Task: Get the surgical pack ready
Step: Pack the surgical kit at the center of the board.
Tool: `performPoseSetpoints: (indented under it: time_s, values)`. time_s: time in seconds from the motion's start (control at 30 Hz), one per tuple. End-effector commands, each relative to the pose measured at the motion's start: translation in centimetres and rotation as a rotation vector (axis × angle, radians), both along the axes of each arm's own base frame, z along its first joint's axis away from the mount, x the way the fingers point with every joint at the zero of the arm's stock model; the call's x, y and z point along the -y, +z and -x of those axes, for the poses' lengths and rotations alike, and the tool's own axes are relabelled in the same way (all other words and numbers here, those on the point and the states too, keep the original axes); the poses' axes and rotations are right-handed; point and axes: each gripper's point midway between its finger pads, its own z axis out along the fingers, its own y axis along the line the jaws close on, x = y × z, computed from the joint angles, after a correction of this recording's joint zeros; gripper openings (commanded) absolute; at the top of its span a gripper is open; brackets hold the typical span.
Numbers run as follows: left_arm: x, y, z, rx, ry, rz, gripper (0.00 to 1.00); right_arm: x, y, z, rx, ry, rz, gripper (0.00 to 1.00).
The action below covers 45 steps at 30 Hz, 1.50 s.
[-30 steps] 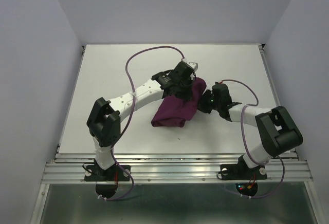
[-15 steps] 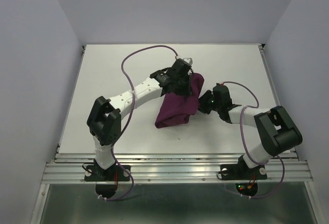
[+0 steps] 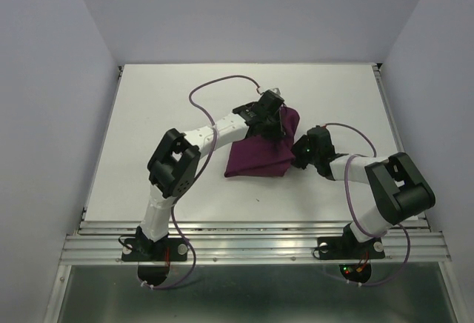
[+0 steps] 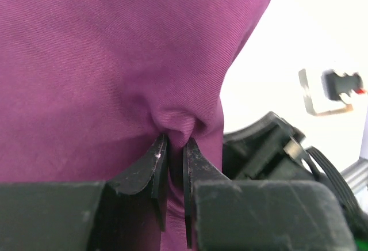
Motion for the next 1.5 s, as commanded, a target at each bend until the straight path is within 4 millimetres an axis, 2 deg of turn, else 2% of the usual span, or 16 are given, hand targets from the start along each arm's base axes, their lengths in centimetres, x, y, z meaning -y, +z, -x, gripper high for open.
performPoseSetpoints:
  time_s: [0.0,0.3,0.47,0.53,0.57,0.6,0.63,0.83,0.93,1.03,1.07,1.13,1.27,1.37,1.43,1.47]
  values:
    - [0.8,1.4,-2.5,0.034,0.054,0.059,0.00,0.7,-0.2,-0.2,0.015,-0.014,0.037,0.24]
    - [0.3,-1.7,-4.2,-0.002,0.103,0.046,0.00,2.5,-2.0,2.1,-0.034,-0.037,0.095,0.24]
    - [0.3,-3.1,-5.1,-0.025,0.118,0.039,0.00,4.4,-3.2,5.2,-0.094,-0.058,0.151,0.25]
    - [0.1,-3.1,-5.5,-0.023,0.130,0.040,0.00,5.0,-2.2,5.9,-0.068,-0.066,0.161,0.25]
    - [0.0,-3.1,-5.8,-0.017,0.132,0.038,0.00,5.9,-2.8,7.0,-0.099,-0.079,0.195,0.25]
    - [-0.2,-3.3,-6.0,-0.015,0.139,0.032,0.00,6.2,-1.5,7.0,-0.054,-0.086,0.191,0.25]
    - [-0.3,-3.3,-6.3,-0.001,0.141,0.021,0.00,6.8,-1.9,8.3,-0.094,-0.086,0.216,0.25]
    - [-0.6,-3.5,-6.6,0.027,0.096,-0.034,0.00,9.4,1.7,9.2,0.007,-0.154,0.284,0.28]
    - [-0.9,-2.4,-6.1,0.051,0.052,-0.063,0.03,9.6,3.3,8.6,0.033,-0.163,0.299,0.29]
    - [-1.9,-0.6,-5.8,0.106,0.044,-0.114,0.27,9.3,4.8,7.6,0.064,-0.156,0.303,0.28]
    - [-2.0,0.7,-5.6,0.134,0.041,-0.117,0.43,9.4,5.1,7.3,0.067,-0.156,0.311,0.28]
    - [-2.4,1.7,-5.1,0.151,0.026,-0.138,0.53,9.3,6.1,6.6,0.092,-0.148,0.325,0.28]
    - [-3.1,5.1,-3.9,0.213,-0.002,-0.154,0.56,7.7,10.2,3.6,0.201,-0.107,0.297,0.28]
    - [-4.0,6.5,-3.1,0.231,0.002,-0.146,0.54,6.2,11.1,1.7,0.223,-0.057,0.281,0.26]
    - [-4.8,6.1,-2.6,0.221,0.009,-0.164,0.50,5.2,12.5,0.2,0.254,-0.039,0.259,0.21]
    - [-5.3,6.1,-2.5,0.218,0.017,-0.170,0.47,4.8,12.2,-0.6,0.246,-0.033,0.261,0.20]
